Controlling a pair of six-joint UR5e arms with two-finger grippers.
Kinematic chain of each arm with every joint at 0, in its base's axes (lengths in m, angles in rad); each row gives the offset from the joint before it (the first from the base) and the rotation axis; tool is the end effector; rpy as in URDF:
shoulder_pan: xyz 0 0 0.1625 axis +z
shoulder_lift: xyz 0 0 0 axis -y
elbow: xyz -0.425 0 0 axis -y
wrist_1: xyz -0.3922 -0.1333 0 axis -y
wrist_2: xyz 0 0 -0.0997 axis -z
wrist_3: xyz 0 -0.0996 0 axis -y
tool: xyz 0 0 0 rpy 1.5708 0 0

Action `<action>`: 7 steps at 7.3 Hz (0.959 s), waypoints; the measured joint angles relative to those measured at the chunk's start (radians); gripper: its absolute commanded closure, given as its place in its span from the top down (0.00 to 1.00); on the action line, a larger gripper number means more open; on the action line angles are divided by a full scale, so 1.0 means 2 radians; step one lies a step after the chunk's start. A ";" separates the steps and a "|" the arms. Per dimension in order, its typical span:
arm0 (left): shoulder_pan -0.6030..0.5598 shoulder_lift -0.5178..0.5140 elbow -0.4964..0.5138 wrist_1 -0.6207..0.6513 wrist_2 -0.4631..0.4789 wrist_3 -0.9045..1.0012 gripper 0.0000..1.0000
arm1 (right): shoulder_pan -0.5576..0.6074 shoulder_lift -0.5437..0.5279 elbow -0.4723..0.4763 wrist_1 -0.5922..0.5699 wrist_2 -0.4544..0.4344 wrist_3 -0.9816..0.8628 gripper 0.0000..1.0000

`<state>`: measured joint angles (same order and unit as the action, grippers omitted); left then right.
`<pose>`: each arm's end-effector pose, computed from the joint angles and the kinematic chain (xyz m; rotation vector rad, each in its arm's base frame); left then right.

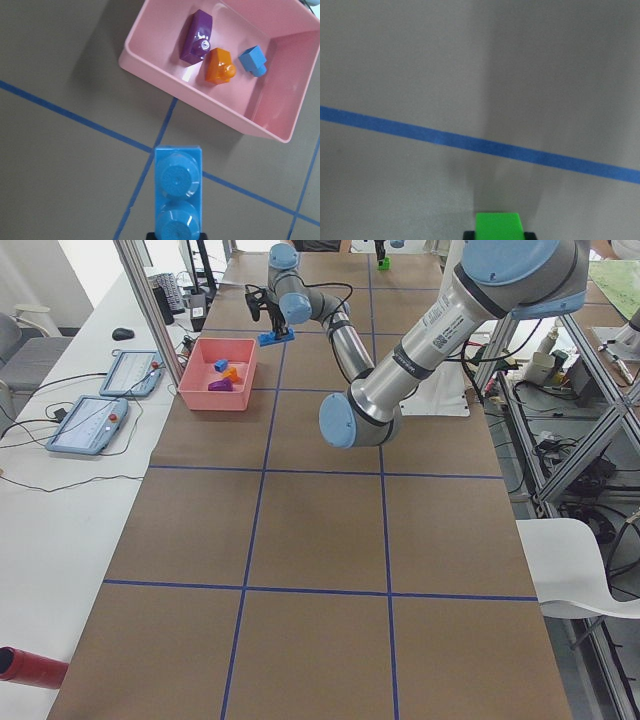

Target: Put all blocks into box

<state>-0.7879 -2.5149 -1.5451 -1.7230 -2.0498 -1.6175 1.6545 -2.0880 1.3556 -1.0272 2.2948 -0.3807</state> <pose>0.4372 -0.5633 0.0550 -0.0229 1.1439 -0.4868 0.0809 -0.1592 0.8862 -0.0095 -0.7453 -0.2148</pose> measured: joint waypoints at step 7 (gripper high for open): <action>-0.003 -0.118 0.327 -0.250 0.130 -0.037 0.99 | 0.032 0.160 0.171 -0.314 0.025 0.000 0.00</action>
<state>-0.7938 -2.7509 -0.8916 -2.2236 -1.7903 -1.6909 1.7189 -1.7688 1.6974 -1.6548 2.3454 -0.3802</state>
